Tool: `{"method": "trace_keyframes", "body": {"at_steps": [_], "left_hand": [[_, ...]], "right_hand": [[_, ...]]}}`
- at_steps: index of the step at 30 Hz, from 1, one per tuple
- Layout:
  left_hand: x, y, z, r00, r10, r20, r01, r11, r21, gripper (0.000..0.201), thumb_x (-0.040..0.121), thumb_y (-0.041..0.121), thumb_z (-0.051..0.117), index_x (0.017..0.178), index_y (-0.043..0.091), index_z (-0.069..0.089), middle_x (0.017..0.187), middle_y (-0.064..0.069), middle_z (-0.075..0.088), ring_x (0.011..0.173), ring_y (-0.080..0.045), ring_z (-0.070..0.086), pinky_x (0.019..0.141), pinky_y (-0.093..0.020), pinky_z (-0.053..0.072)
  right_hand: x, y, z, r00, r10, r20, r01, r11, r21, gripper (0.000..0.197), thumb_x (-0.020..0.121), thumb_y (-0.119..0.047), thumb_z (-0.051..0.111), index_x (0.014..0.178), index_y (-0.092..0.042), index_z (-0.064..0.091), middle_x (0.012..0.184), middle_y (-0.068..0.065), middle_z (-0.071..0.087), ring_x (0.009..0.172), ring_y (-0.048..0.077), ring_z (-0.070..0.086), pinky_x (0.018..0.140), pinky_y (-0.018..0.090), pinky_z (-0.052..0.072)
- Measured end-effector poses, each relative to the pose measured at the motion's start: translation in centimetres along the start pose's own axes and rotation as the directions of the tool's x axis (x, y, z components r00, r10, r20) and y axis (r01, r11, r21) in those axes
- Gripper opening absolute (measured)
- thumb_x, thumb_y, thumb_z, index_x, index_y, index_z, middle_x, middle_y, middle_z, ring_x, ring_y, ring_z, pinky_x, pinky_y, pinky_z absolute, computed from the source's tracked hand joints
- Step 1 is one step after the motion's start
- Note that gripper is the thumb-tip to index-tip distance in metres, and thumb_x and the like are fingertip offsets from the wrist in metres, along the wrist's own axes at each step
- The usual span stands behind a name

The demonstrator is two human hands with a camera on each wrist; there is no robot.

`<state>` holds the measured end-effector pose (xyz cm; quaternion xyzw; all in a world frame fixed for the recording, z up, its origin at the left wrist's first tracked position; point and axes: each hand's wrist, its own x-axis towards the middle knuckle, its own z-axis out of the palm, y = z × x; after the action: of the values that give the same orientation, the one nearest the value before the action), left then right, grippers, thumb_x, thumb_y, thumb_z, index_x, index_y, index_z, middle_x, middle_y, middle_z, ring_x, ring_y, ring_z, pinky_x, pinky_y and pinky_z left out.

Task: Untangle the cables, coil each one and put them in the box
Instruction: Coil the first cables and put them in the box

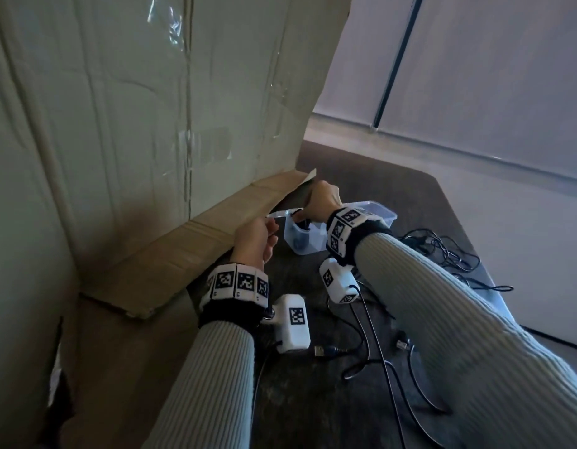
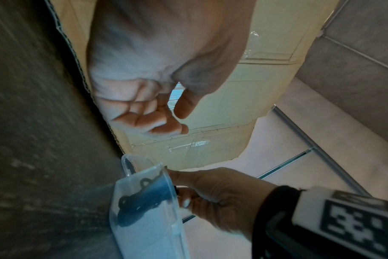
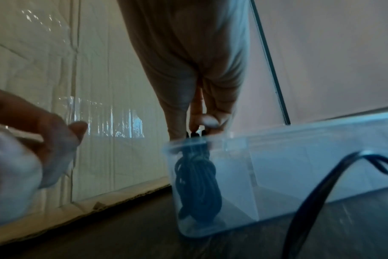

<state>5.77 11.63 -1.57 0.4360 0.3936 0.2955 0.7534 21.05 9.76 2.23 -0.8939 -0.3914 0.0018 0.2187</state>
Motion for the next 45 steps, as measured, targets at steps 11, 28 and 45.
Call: {"method": "trace_keyframes", "body": {"at_steps": [11,28,45], "left_hand": [[-0.1,0.0,0.1,1.0,-0.011,-0.009,0.011,1.0,0.014,0.029,0.097,0.018,0.038,0.074,0.022,0.055,0.064,0.011,0.056,0.044,-0.001,0.047,0.04,-0.013,0.03],[-0.8,0.1,0.4,0.997,0.077,0.006,-0.078,0.991,0.105,0.026,0.09,0.022,0.044,0.068,0.022,0.058,0.067,0.009,0.056,0.05,-0.002,0.046,0.039,-0.013,0.028],[-8.9,2.0,7.3,0.632,0.079,0.771,-0.647,0.601,0.469,0.035,0.098,0.038,0.046,0.115,0.012,0.061,0.115,-0.002,0.064,0.103,-0.014,0.058,0.077,-0.026,0.046]], "right_hand": [[-1.4,0.6,-1.6,0.945,-0.174,0.277,0.239,0.946,-0.22,0.03,0.088,-0.029,0.063,0.113,-0.014,0.071,0.116,0.005,0.068,0.108,0.024,0.06,0.099,0.04,0.046],[-16.6,14.1,-8.5,0.857,0.082,0.509,0.175,0.882,-0.437,0.042,0.077,-0.039,0.078,0.111,-0.015,0.068,0.106,0.002,0.069,0.1,0.022,0.064,0.078,0.028,0.047],[-18.8,10.5,-14.9,0.985,-0.005,-0.174,0.084,0.888,0.453,0.017,0.087,-0.011,0.069,0.102,-0.013,0.076,0.077,0.01,0.074,0.048,0.006,0.055,0.05,0.018,0.048]]}}
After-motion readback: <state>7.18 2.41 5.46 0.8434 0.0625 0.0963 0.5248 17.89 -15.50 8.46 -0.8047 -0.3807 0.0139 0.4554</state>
